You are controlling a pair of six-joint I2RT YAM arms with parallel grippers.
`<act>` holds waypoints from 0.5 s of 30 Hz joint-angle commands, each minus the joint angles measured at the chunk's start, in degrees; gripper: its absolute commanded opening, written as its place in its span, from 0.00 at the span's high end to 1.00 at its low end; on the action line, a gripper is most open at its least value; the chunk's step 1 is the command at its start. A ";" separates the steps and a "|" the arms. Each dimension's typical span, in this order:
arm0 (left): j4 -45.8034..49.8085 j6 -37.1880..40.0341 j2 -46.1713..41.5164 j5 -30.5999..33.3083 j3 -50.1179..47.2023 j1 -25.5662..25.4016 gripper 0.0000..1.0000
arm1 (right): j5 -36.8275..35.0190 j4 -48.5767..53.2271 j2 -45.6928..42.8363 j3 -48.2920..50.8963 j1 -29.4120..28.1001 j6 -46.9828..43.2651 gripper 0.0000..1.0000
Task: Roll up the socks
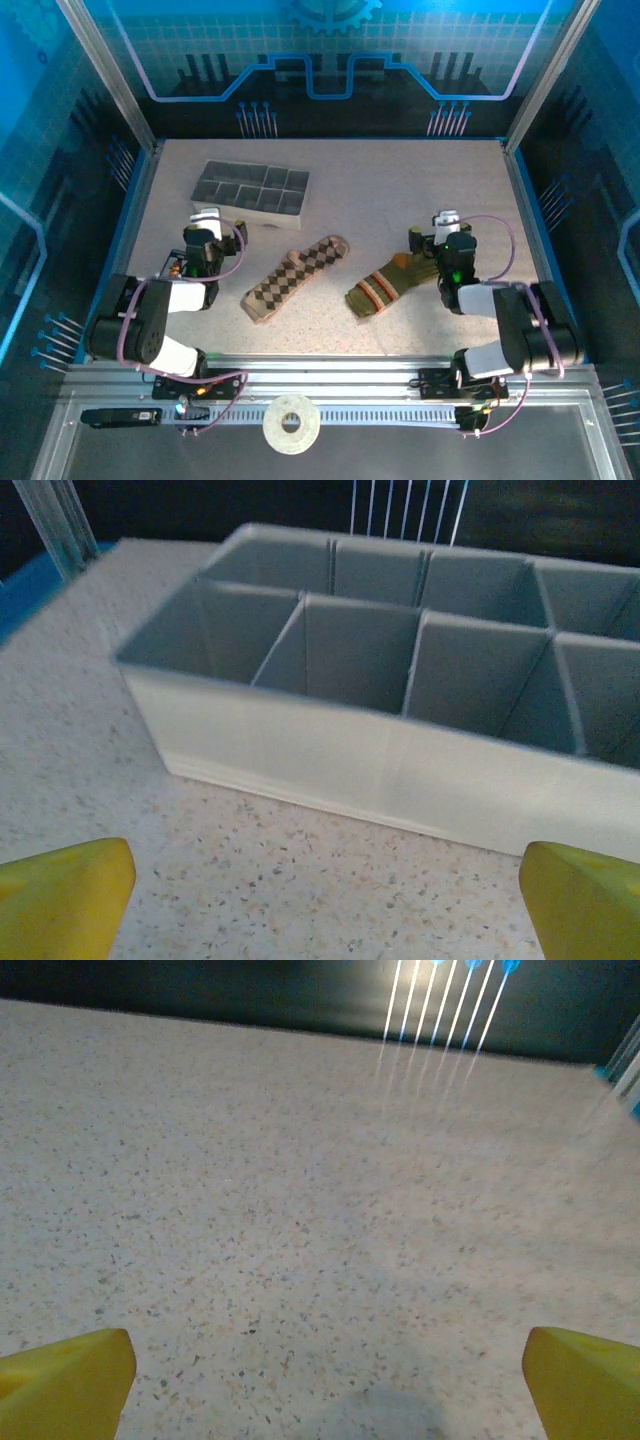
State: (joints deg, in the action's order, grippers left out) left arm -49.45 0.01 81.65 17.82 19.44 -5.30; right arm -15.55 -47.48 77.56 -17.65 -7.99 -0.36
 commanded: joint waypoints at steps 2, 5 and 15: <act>5.23 1.84 -13.12 16.13 4.01 -7.08 0.01 | -13.41 10.58 -14.32 -9.36 -5.85 -2.34 0.00; 40.47 -18.24 -19.80 17.47 20.82 -8.39 0.01 | -17.85 48.99 -20.07 -26.49 -4.33 21.63 0.00; 81.52 -45.90 -9.39 -13.95 41.89 -9.05 0.17 | -2.06 73.60 -13.36 -37.53 -13.50 24.83 0.13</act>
State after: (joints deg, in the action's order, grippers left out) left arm 12.08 -40.40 69.49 15.14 61.28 -10.07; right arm -17.50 11.27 62.85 -51.55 -13.15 26.65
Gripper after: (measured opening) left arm 0.853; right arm 0.887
